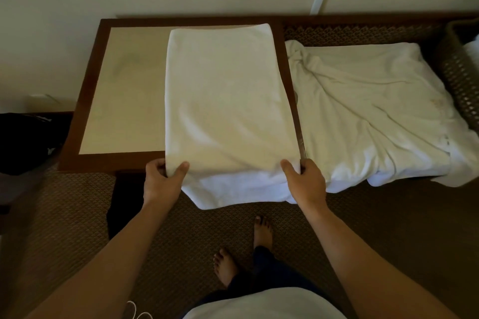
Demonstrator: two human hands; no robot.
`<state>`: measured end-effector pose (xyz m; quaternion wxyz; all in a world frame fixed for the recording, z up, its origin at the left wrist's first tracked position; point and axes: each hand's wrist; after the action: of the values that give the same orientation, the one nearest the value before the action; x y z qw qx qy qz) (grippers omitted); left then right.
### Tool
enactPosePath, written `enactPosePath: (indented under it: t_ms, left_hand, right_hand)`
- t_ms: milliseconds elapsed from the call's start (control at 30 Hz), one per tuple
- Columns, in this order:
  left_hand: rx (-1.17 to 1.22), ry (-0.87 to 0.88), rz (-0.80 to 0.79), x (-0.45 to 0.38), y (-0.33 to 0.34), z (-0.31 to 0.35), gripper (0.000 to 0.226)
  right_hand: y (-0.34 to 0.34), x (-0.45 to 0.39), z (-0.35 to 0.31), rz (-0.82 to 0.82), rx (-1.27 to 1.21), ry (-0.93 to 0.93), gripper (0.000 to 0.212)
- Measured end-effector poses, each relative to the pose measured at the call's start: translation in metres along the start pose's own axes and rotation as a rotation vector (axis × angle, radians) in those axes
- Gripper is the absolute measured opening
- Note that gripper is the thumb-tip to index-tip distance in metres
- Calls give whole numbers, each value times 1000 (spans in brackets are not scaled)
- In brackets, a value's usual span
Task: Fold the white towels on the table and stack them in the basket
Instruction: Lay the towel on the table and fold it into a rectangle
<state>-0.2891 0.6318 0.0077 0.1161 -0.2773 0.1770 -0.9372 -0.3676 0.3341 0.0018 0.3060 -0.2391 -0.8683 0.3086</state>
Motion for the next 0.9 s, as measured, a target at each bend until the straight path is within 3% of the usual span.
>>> enactPosePath:
  t_ms: [167, 367, 500, 633, 767, 900]
  left_hand:
    - [-150, 14, 39, -7, -3, 6, 48]
    - [-372, 97, 158, -3, -3, 6, 51]
    - [-356, 142, 29, -20, -8, 16, 61]
    - [-493, 120, -51, -39, -15, 25, 47]
    - [-477, 124, -3, -36, -7, 30, 34]
    - [-254, 99, 5, -42, -1, 50, 42]
  right_hand:
    - [2, -1, 1, 102, -73, 1, 27]
    - [7, 0, -13, 117, 123, 38, 18]
    - [4, -12, -26, 125, 224, 21, 41]
    - [2, -20, -25, 191, 102, -38, 38]
    - [8, -18, -33, 130, 267, 71, 27]
    - [5, -35, -54, 87, 357, 26, 43]
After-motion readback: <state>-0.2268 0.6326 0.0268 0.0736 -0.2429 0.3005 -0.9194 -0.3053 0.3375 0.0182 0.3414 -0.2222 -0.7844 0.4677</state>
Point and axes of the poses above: each hand's wrist, its own x-axis away from the middle knuckle, its own y-axis out of the palm, z = x × y, and after that the axes turned 10 degrees about x, right-handed
